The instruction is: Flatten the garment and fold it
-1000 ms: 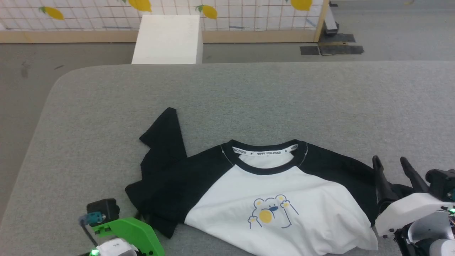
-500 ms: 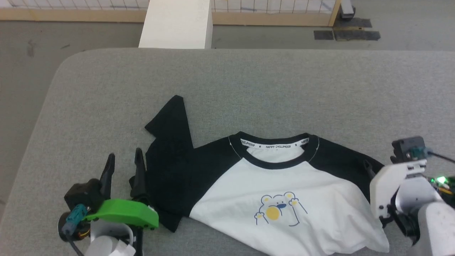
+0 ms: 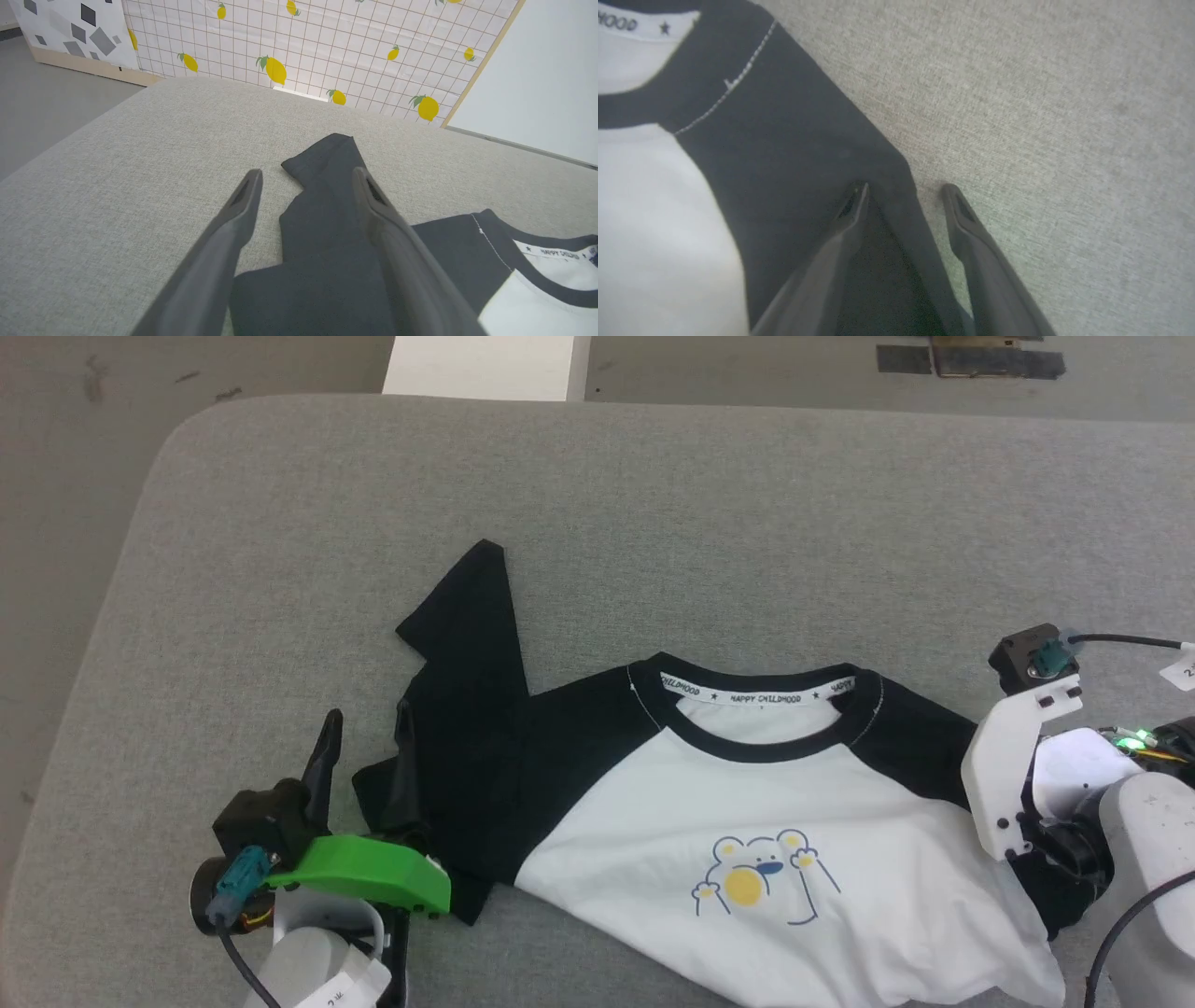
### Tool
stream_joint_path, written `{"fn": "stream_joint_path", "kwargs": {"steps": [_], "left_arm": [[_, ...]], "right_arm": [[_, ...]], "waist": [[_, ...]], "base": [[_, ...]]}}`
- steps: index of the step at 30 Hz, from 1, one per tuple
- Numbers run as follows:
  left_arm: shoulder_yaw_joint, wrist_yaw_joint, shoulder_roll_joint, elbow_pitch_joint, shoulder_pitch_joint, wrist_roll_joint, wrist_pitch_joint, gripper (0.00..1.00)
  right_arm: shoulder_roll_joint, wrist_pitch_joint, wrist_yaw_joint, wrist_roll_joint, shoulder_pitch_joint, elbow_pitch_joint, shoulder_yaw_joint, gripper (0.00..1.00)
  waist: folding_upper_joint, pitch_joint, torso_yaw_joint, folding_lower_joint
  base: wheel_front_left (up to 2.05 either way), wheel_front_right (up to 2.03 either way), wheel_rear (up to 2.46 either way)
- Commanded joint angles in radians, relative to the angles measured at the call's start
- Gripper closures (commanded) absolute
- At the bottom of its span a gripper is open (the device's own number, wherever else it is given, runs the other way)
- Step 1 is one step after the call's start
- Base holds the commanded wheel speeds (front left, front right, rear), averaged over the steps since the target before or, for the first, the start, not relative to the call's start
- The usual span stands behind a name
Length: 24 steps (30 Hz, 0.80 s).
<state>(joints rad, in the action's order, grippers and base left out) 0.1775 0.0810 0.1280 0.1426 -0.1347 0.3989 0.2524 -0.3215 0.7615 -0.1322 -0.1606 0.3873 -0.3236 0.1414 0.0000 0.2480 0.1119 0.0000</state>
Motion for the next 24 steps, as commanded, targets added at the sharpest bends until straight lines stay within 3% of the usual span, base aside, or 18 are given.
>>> {"fn": "stream_joint_path", "kwargs": {"steps": [1, 12, 17, 24], "left_arm": [[0.001, -0.004, -0.001, 0.004, -0.017, -0.01, 0.007, 0.0], [0.061, -0.04, 0.036, 0.029, -0.068, -0.045, -0.063, 0.0], [0.141, -0.089, 0.054, 0.071, -0.144, -0.078, -0.181, 0.0], [0.254, -0.168, 0.07, 0.199, -0.288, -0.103, -0.395, 0.0]], "right_arm": [[-0.005, 0.01, 0.002, -0.003, -0.014, -0.02, 0.003, 1.0], [0.075, -0.15, 0.002, 0.124, -0.108, 0.093, -0.235, 1.0], [0.107, -0.153, 0.002, 0.16, -0.162, 0.138, -0.287, 1.0], [0.121, -0.145, 0.002, 0.15, -0.197, 0.187, -0.273, 1.0]], "waist": [[0.0, 0.001, 0.004, 0.0], [0.0, -0.079, -0.041, 0.0], [0.0, -0.103, -0.072, 0.0], [0.0, -0.09, -0.115, 0.0]], "base": [[0.0, 0.0, 0.0], [0.0, 0.0, 0.0], [0.0, 0.0, 0.0], [0.0, 0.0, 0.0]]}}
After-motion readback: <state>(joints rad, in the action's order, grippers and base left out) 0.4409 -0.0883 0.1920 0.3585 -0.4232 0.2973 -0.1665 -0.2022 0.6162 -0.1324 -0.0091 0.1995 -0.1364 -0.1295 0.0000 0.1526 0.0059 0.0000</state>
